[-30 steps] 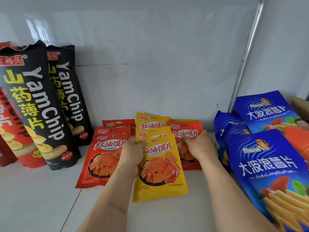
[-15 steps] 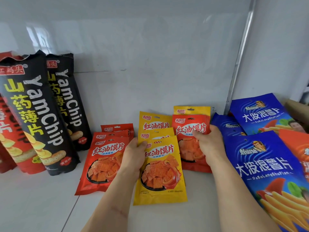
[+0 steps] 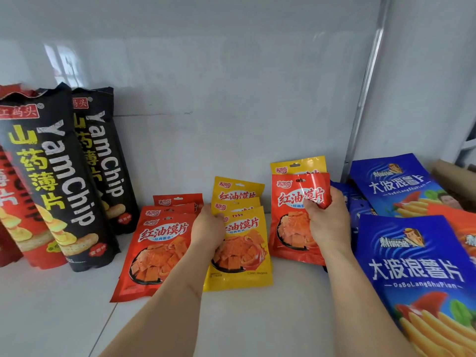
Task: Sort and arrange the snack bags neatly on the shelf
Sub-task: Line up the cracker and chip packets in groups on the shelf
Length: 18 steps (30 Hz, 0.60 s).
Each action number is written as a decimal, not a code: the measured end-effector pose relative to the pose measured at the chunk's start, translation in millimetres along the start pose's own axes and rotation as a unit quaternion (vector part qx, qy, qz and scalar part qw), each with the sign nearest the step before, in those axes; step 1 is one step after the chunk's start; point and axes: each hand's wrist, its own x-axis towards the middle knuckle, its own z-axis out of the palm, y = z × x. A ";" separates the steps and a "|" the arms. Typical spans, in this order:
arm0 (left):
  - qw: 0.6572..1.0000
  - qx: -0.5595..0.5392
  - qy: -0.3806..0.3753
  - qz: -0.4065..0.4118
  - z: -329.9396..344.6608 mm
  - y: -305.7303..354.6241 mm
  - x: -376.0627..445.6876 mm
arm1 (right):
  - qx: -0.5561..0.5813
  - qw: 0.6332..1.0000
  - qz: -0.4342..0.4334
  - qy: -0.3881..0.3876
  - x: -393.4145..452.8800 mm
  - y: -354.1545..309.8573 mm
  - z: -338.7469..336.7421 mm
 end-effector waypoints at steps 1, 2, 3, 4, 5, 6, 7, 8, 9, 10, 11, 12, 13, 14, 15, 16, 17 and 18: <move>1.000 0.010 0.003 0.003 1.3 0.4 -0.6 | 0.004 1.000 -0.002 0.011 0.3 -0.2 -0.1; 1.000 0.019 0.005 0.009 2.2 0.8 -1.9 | 0.010 1.000 -0.006 0.025 0.2 -1.5 -0.8; 0.999 0.033 0.012 0.023 3.3 0.5 -2.8 | 0.019 0.999 -0.012 0.038 0.4 -3.2 -1.7; 0.997 0.053 0.021 0.043 3.4 1.0 -5.0 | 0.030 0.998 -0.018 0.048 0.3 -5.8 -3.0; 0.994 0.077 0.032 0.070 3.2 1.8 -7.2 | 0.041 0.997 -0.023 0.054 1.0 -7.4 -4.3; 0.988 0.101 0.043 0.106 2.8 3.2 -10.3 | 0.053 0.996 -0.026 0.061 1.3 -9.0 -5.7; 0.980 0.122 0.055 0.146 3.1 4.5 -13.5 | 0.063 0.995 -0.028 0.067 1.6 -9.8 -7.3; 0.970 0.139 0.068 0.188 3.4 6.4 -17.3 | 0.073 0.994 -0.029 0.076 1.2 -10.9 -8.4; 0.958 0.152 0.082 0.229 5.2 7.4 -19.4 | 0.081 0.993 -0.029 0.085 1.0 -11.5 -9.2; 0.946 0.160 0.098 0.265 7.4 8.1 -21.7 | 0.089 0.991 -0.030 0.095 0.3 -12.5 -9.9; 0.937 0.157 0.113 0.290 10.3 8.0 -22.9 | 0.098 0.989 -0.031 0.104 0.0 -13.0 -10.2; 0.936 0.143 0.117 0.300 12.8 8.8 -24.4 | 0.109 0.987 -0.032 0.113 -0.5 -14.2 -10.5; 0.943 0.118 0.107 0.293 14.3 11.1 -27.2 | 0.121 0.985 -0.032 0.121 -0.3 -14.9 -10.5; 0.953 0.085 0.087 0.278 15.1 14.3 -30.5 | 0.135 0.982 -0.029 0.129 -0.2 -16.0 -10.5; 0.963 0.049 0.064 0.258 15.7 18.2 -33.7 | 0.151 0.979 -0.025 0.135 0.3 -16.8 -10.2; 0.971 0.014 0.037 0.234 15.6 23.2 -36.7 | 0.166 0.977 -0.018 0.135 0.4 -17.4 -9.5; 0.977 -0.016 0.004 0.212 15.4 29.2 -39.6 | 0.178 0.975 -0.011 0.131 0.8 -17.4 -8.4; 0.979 -0.039 -0.025 0.198 15.2 35.3 -42.5 | 0.191 0.974 -0.004 0.123 0.6 -17.5 -7.3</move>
